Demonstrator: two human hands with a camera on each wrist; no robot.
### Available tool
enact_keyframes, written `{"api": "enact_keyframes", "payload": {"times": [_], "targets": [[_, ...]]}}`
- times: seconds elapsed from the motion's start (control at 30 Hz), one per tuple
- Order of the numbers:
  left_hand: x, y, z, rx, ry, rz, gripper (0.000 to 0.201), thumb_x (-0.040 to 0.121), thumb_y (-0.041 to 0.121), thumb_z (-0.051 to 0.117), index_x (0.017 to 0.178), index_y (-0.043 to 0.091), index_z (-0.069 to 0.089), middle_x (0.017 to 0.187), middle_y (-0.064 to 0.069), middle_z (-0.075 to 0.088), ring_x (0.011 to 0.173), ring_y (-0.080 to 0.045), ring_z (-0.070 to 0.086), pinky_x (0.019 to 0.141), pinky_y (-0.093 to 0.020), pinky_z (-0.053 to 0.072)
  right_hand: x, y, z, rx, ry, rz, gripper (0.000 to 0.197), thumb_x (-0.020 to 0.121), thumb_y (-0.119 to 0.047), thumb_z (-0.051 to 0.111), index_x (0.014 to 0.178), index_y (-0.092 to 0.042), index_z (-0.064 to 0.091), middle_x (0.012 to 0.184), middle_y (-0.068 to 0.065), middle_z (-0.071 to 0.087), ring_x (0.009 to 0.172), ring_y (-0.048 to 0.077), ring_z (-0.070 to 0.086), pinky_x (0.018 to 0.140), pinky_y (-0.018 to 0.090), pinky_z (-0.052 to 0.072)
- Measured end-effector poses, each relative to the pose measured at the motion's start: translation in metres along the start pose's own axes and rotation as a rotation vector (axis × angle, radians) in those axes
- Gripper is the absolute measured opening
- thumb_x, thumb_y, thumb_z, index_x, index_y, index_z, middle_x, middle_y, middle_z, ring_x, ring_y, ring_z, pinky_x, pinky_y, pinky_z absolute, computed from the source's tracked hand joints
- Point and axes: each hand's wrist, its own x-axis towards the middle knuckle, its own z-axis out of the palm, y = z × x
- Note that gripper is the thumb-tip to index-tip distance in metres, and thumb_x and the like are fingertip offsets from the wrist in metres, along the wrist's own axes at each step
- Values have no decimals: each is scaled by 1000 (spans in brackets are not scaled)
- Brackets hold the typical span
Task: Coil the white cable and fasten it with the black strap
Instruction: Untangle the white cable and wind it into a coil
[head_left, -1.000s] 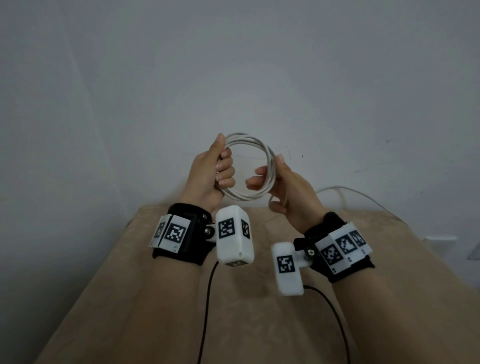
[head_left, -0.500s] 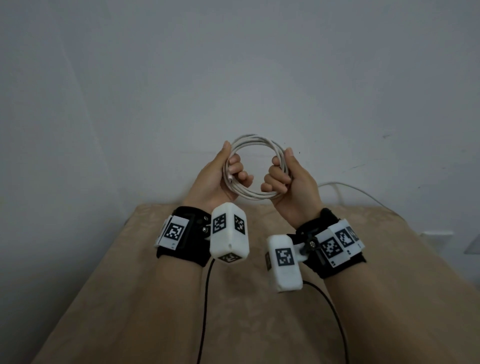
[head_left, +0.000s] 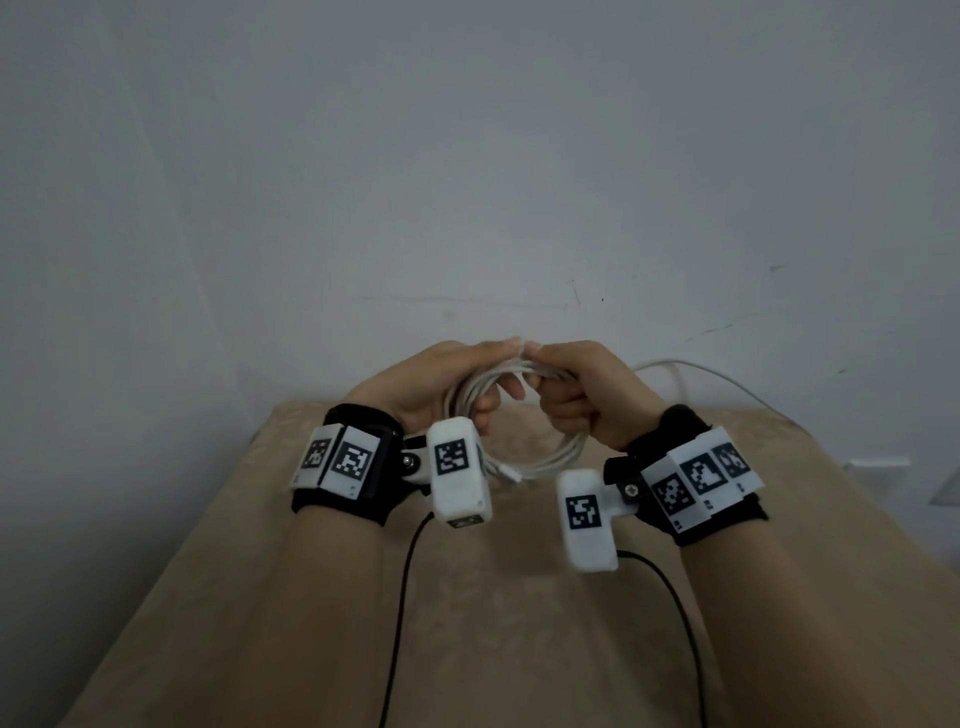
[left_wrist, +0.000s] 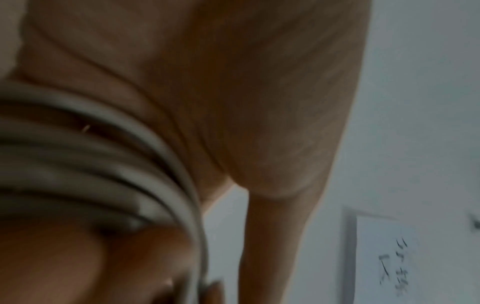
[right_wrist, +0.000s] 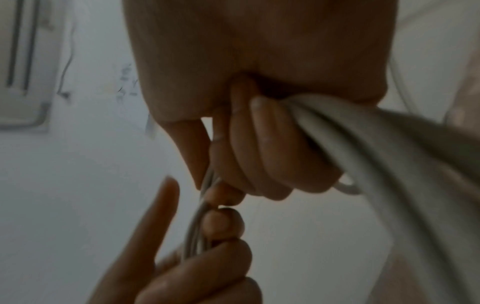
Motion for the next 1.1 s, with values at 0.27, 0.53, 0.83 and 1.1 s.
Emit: {"api": "enact_keyframes", "payload": {"times": [0.27,0.53,0.83,1.1], "targets": [[5,3,13,116,106,51,46,89,46,54,53,18,53,44,9,27,36,-5,18,35,-16,20,4,0,8,-113,100,-34,47,99,-37,40,69,-7,58,48,3,46,38,13,36,40,21,33],[-2,9,-2,-105,281,185,49,92,43,53,51,23,34,47,8,21,36,-5,16,37,-16,16,4,3,-4,-309,148,-175,79,98,-58,17,72,-1,66,73,16,71,75,28,68,88,37,48],[-15,19,-24,-471,369,320,47,88,47,52,55,21,31,40,11,20,30,-2,17,31,-15,16,-9,-5,-13,-375,278,-278,61,97,-52,34,73,-11,73,62,4,66,48,13,45,51,20,39],[-30,29,-40,-598,380,413,55,94,49,43,47,22,34,36,11,20,26,-4,18,28,-14,16,-17,-17,-22,-300,433,-396,35,87,-33,66,72,-2,71,46,-6,42,43,7,35,44,15,30]]}}
